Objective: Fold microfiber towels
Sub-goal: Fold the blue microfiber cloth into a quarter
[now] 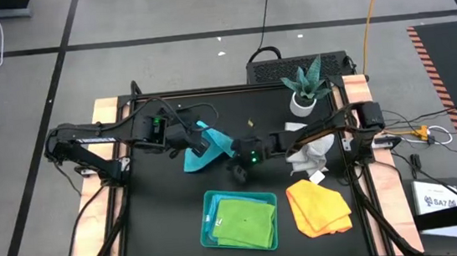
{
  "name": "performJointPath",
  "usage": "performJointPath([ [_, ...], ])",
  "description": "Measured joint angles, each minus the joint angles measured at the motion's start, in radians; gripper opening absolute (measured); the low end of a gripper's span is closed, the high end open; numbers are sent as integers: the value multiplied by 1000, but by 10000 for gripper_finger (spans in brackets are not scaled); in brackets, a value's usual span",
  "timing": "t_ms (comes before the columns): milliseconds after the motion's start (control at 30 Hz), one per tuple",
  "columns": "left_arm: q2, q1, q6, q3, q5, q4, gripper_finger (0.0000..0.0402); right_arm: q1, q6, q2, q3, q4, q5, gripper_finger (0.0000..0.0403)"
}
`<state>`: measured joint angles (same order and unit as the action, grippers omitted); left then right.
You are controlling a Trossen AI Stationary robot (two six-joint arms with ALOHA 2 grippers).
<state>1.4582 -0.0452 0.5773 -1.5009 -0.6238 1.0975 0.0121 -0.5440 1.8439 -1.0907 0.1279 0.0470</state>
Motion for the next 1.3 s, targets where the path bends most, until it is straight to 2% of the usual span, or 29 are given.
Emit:
performJointPath([
  [100, 0, 0, 0, 0, 2, 0, 4, -29, 159, 0, -77, -154, -157, 116],
  [167, 0, 0, -3, 0, 3, 0, 4, -47, 226, 0, -95, -160, -267, 116],
  [233, 0, 0, -8, 0, 16, 0, 2, -61, 250, 0, -98, -144, -348, 116],
  [333, 0, 0, -8, 0, 21, 0, 4, -72, 254, 5, -90, -162, -415, 116],
  [567, 0, 0, -23, 0, 23, 0, 3, -79, 265, 99, -83, -106, -454, 116],
  [667, 0, 0, -30, 0, 44, 0, 6, -84, 272, 141, -82, -91, -516, 116],
  [900, 0, 0, -54, 0, 58, 0, 7, -86, 271, 140, -83, -76, -673, 116],
  [1300, 0, 0, -102, 0, 57, 0, 10, -128, 163, 149, -83, 13, -674, 116],
])
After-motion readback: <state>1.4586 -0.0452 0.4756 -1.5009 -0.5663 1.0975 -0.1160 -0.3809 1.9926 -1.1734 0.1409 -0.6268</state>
